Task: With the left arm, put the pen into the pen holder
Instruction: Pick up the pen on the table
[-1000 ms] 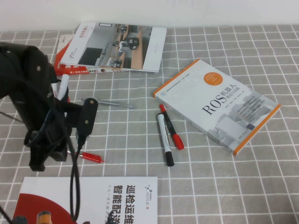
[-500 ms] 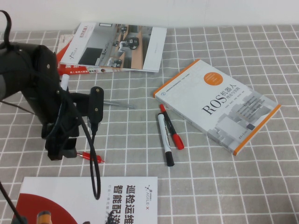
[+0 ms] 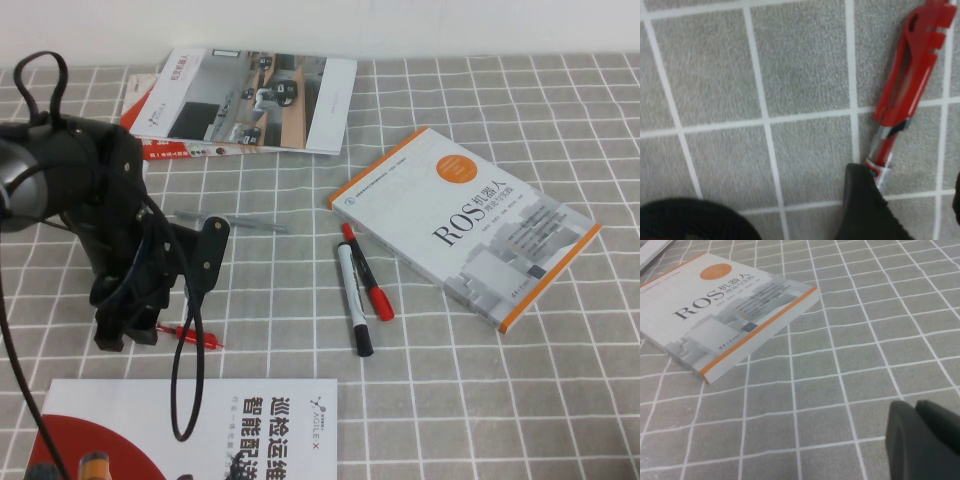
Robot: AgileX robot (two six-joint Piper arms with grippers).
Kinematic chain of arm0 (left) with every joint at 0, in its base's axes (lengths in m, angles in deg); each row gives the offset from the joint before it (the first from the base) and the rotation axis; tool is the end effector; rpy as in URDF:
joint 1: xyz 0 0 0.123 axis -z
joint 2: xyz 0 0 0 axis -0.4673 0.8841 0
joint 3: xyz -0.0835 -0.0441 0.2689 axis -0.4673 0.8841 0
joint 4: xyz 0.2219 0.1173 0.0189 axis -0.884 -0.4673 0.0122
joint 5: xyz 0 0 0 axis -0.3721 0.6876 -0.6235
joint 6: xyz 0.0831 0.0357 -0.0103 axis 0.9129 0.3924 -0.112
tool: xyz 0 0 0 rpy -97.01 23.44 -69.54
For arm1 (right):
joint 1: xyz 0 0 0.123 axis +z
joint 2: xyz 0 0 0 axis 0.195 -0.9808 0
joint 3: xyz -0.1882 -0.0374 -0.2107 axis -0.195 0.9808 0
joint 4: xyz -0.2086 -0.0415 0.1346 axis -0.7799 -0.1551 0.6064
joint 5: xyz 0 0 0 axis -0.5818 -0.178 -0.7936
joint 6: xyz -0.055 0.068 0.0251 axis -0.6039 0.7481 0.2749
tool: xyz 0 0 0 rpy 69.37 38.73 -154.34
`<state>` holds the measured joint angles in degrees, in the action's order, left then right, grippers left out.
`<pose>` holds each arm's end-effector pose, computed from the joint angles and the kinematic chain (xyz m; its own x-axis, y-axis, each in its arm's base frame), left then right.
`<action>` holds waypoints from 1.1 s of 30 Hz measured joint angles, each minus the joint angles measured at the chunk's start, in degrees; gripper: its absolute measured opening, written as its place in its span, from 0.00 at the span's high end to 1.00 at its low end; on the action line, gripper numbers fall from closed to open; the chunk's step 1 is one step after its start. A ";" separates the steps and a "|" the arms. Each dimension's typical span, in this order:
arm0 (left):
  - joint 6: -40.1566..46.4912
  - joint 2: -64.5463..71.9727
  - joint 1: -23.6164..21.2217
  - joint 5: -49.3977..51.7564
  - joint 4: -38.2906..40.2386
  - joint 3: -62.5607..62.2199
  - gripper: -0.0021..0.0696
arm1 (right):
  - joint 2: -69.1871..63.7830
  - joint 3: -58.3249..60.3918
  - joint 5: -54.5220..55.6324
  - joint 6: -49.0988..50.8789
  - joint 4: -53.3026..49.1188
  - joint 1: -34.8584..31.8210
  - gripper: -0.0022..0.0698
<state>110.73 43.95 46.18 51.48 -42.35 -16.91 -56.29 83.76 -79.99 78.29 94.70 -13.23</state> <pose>0.3398 -0.1070 0.1941 0.2292 0.9720 0.0508 0.9704 -0.2323 0.0654 0.0539 0.0029 0.1700 -0.3160 0.2011 -0.9272 0.0462 0.9794 0.1967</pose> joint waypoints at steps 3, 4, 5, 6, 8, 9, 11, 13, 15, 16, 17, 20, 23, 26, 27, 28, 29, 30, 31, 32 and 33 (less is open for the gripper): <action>1.46 0.64 0.00 -0.65 0.00 0.00 0.51 | 0.00 0.00 0.00 0.00 0.00 0.00 0.99; 1.59 0.91 0.00 -0.89 0.00 0.00 0.51 | 0.00 0.00 0.00 0.00 0.00 0.00 0.99; 1.82 1.05 0.00 -1.18 0.00 0.00 0.51 | 0.00 0.00 0.00 0.00 0.00 0.00 0.99; 1.97 1.35 0.00 -1.31 0.00 0.00 0.51 | 0.00 0.00 0.00 0.00 0.00 0.00 0.99; 2.36 1.72 0.00 -2.03 0.00 0.00 0.51 | 0.00 0.00 0.00 0.00 0.00 0.00 0.99; 2.71 2.04 0.00 -2.35 0.00 0.00 0.51 | 0.00 0.00 0.00 0.00 0.00 0.00 0.99; 3.45 2.41 0.00 -2.91 0.00 0.00 0.51 | 0.00 0.00 0.00 0.00 0.00 0.00 0.99; 3.79 2.62 0.00 -3.27 0.00 0.00 0.51 | 0.00 0.00 0.00 0.00 0.00 0.00 0.99; 3.83 2.99 0.00 -3.42 0.38 0.00 0.51 | 0.00 0.00 0.00 0.00 0.00 0.00 0.99; 3.93 3.13 0.00 -3.41 0.65 0.00 0.51 | 0.00 0.00 0.00 0.00 0.00 0.00 0.99; 3.93 3.24 0.00 -3.41 1.06 0.00 0.51 | 0.00 0.00 0.00 0.00 0.00 0.00 0.99; 3.97 3.67 0.00 -3.41 2.08 -0.04 0.53 | 0.00 0.00 0.00 0.00 0.00 0.00 0.99; 3.97 3.79 0.00 -3.27 2.21 -0.14 0.58 | 0.00 0.00 0.00 0.00 0.00 0.00 0.99; 3.97 4.11 0.00 -3.13 2.21 -0.48 0.67 | 0.00 0.00 0.00 0.00 0.00 0.00 0.99; 3.97 4.27 0.00 -3.02 2.21 -0.62 0.69 | 0.00 0.00 0.00 0.00 0.00 0.00 0.99; 3.97 4.32 0.00 -3.02 2.21 -0.71 0.71 | 0.00 0.00 0.00 0.00 0.00 0.00 0.99; 3.97 4.53 0.00 -2.98 2.21 -0.82 0.73 | 0.00 0.00 0.00 0.00 0.00 0.00 0.99; 3.97 4.62 0.00 -2.89 2.21 -0.96 0.75 | 0.00 0.00 0.00 0.00 0.00 0.00 0.99; 3.97 4.76 0.00 -2.76 2.21 -1.06 0.76 | 0.00 0.00 0.00 0.00 0.00 0.00 0.99; 3.97 4.86 0.00 -2.65 2.21 -1.18 0.78 | 0.00 0.00 0.00 0.00 0.00 0.00 0.99; 3.97 4.89 0.00 -2.65 2.21 -1.18 0.81 | 0.00 0.00 0.00 0.00 0.00 0.00 0.99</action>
<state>114.69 48.83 46.18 48.84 -40.13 -18.10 -56.29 83.76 -79.99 78.29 94.70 -13.23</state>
